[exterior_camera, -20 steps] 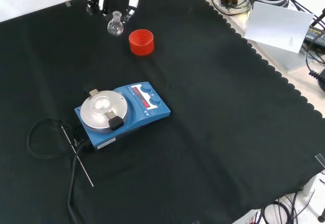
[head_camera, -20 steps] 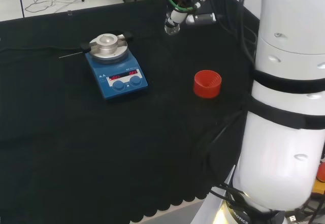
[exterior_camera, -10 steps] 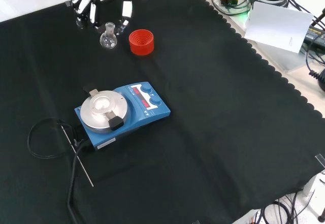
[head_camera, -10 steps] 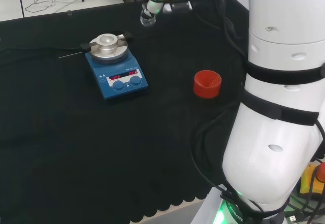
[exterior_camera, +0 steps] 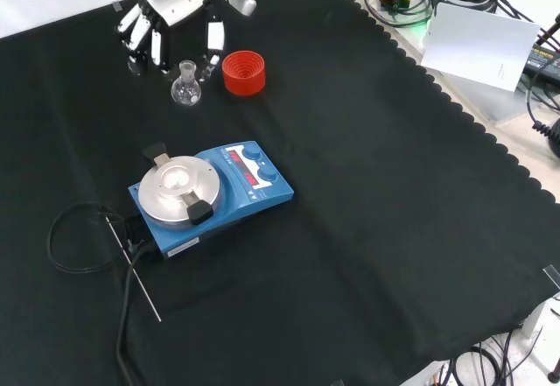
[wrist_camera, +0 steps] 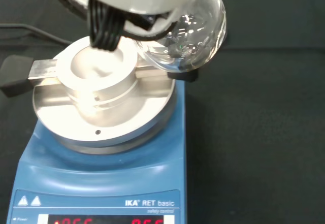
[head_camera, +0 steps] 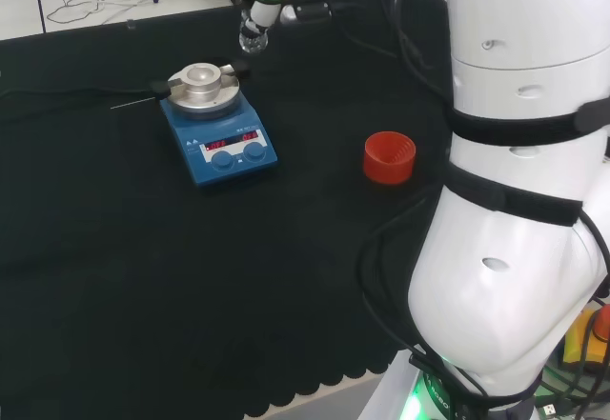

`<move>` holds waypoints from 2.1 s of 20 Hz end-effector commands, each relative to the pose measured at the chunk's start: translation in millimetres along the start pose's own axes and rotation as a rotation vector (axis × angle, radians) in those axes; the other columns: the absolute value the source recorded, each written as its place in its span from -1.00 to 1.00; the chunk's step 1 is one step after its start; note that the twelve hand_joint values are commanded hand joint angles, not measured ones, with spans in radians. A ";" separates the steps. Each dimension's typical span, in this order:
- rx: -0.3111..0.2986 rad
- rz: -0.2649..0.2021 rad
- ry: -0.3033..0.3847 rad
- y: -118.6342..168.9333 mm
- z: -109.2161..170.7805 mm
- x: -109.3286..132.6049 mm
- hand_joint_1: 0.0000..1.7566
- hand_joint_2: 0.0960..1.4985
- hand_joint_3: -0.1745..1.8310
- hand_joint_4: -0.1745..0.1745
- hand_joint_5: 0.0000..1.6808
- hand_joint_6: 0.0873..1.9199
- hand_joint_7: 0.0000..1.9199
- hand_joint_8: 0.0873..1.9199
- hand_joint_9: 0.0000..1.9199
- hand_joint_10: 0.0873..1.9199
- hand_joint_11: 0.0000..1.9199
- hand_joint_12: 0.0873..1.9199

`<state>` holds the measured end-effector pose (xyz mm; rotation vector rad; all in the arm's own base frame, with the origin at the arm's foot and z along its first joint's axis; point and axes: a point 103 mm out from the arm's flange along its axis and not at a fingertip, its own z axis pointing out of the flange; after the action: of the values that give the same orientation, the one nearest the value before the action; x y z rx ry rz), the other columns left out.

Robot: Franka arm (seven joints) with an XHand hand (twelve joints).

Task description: Place the round-bottom flask on the heater.

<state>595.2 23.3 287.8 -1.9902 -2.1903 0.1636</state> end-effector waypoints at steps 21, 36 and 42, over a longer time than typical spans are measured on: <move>0.029 -0.068 -0.031 57.0 23.5 37.4 0.27 -0.24 -0.01 0.81 0.39 -0.08 -0.54 -0.32 -0.36 -0.41 -0.72 0.40; 0.035 -0.115 -0.046 82.0 29.6 56.3 0.27 -0.25 -0.01 0.80 0.39 -0.08 -0.53 -0.32 -0.35 -0.41 -0.72 0.40; 0.048 -0.121 -0.049 84.0 35.0 59.4 0.27 -0.25 -0.01 0.80 0.39 -0.08 -0.53 -0.32 -0.35 -0.41 -0.71 0.40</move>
<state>665.0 90.4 242.3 -1.8488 -2.3061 0.2407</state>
